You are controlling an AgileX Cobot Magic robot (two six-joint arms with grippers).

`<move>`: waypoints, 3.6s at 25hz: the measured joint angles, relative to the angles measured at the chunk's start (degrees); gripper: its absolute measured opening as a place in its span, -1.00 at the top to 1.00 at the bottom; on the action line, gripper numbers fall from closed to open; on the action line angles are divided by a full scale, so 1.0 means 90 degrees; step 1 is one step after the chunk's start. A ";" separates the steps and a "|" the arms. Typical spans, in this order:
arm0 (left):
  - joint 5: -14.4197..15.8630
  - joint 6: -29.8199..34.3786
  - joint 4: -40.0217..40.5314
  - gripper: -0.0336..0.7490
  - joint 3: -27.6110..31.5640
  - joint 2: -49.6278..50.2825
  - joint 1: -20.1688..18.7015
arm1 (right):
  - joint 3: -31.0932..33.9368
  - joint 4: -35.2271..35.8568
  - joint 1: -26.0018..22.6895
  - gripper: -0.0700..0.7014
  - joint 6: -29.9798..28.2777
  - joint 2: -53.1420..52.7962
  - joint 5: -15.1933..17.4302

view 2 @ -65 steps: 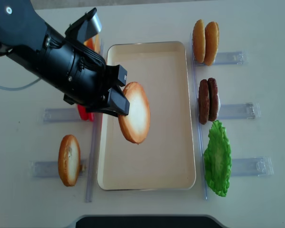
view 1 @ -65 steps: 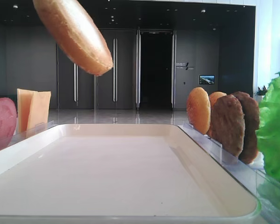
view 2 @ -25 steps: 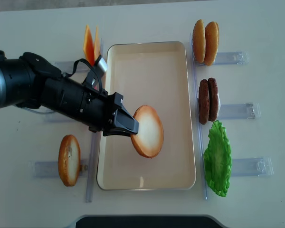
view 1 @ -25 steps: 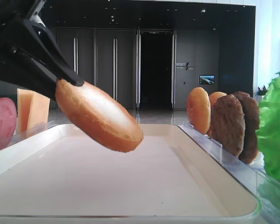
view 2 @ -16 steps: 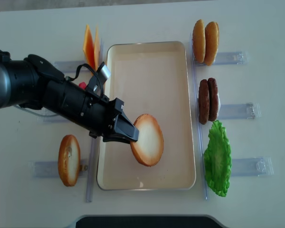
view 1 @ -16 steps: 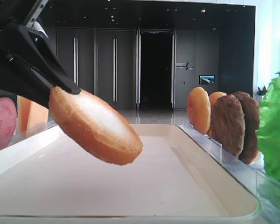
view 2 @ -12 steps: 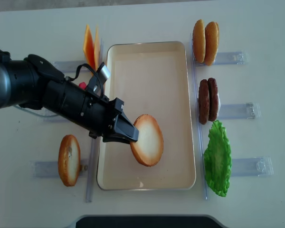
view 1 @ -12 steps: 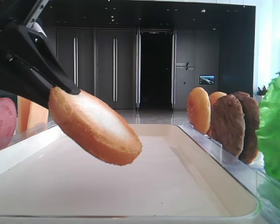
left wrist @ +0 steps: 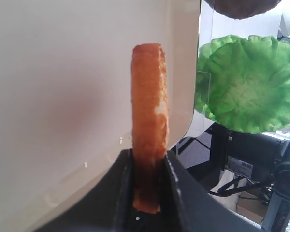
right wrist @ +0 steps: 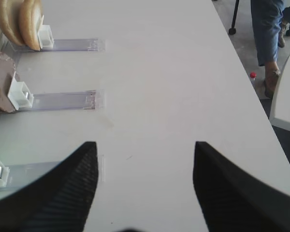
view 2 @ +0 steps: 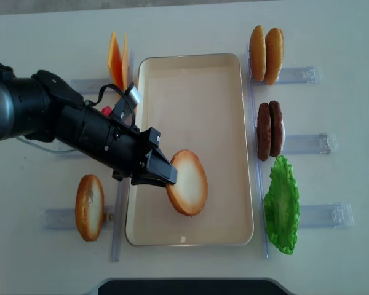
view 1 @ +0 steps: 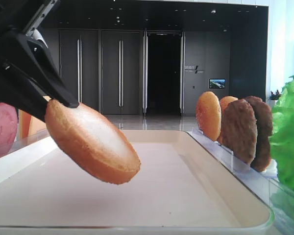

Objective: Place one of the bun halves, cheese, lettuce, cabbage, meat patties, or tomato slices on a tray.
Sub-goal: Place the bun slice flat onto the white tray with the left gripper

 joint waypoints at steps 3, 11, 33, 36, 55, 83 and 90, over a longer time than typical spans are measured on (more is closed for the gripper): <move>-0.0069 -0.0006 -0.0007 0.61 0.0000 0.0000 0.0000 | 0.0000 0.0000 0.0000 -0.26 0.0000 0.0000 0.0000; -0.0374 -0.0011 -0.0100 0.61 0.0000 0.0000 0.0000 | 0.0000 0.0000 0.0000 -0.26 0.0000 0.0000 0.0000; -0.0749 -0.0199 0.0139 0.62 0.0000 0.0000 -0.0360 | 0.0000 0.0000 0.0000 -0.26 0.0000 0.0000 0.0000; -0.0848 -0.0205 0.0139 0.62 0.0000 0.0000 -0.0360 | 0.0000 0.0000 0.0000 -0.26 0.0000 0.0000 0.0000; -0.0872 0.0203 -0.0634 0.62 0.0000 0.0047 -0.0366 | 0.0000 0.0000 0.0000 -0.26 0.0000 0.0000 0.0000; -0.0377 0.0543 -0.0653 0.62 0.0000 0.0566 -0.0366 | 0.0000 0.0000 0.0000 -0.26 0.0000 0.0000 0.0000; -0.0358 0.0543 -0.0498 0.62 0.0000 0.0566 -0.0366 | 0.0000 0.0000 0.0000 -0.26 0.0000 0.0000 0.0000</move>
